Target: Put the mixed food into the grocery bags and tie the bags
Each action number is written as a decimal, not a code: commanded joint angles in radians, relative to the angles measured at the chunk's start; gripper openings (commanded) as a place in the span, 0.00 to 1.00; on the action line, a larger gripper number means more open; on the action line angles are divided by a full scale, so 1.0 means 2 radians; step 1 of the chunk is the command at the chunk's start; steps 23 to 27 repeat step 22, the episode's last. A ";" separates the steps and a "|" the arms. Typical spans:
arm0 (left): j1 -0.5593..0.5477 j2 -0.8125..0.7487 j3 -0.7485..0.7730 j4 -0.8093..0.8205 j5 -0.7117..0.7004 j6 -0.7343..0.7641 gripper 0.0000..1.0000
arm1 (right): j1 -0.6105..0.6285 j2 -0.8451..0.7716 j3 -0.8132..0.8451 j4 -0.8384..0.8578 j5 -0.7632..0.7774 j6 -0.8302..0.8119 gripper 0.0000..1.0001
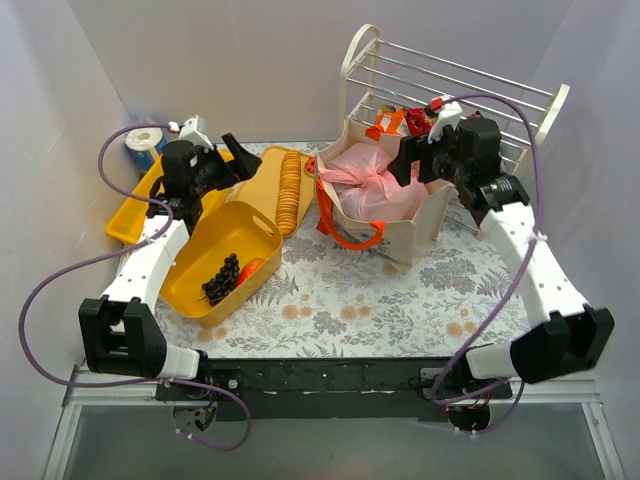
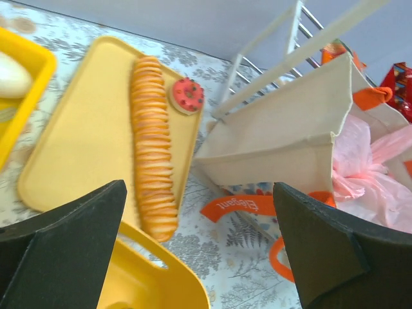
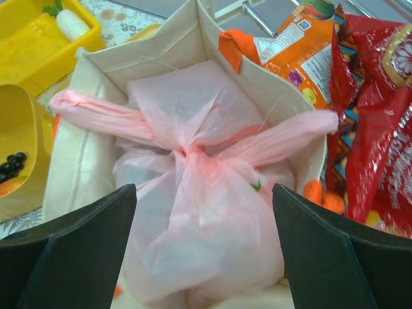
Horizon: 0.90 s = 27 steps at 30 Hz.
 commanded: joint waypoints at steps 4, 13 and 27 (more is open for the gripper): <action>0.005 -0.139 -0.010 -0.084 -0.087 0.053 0.98 | -0.006 -0.208 -0.144 0.118 0.065 0.028 0.96; 0.004 -0.226 -0.084 -0.097 -0.170 0.079 0.98 | -0.006 -0.353 -0.319 0.257 0.143 0.028 0.98; 0.004 -0.245 -0.096 -0.097 -0.158 0.082 0.98 | -0.007 -0.365 -0.336 0.243 0.153 0.015 0.99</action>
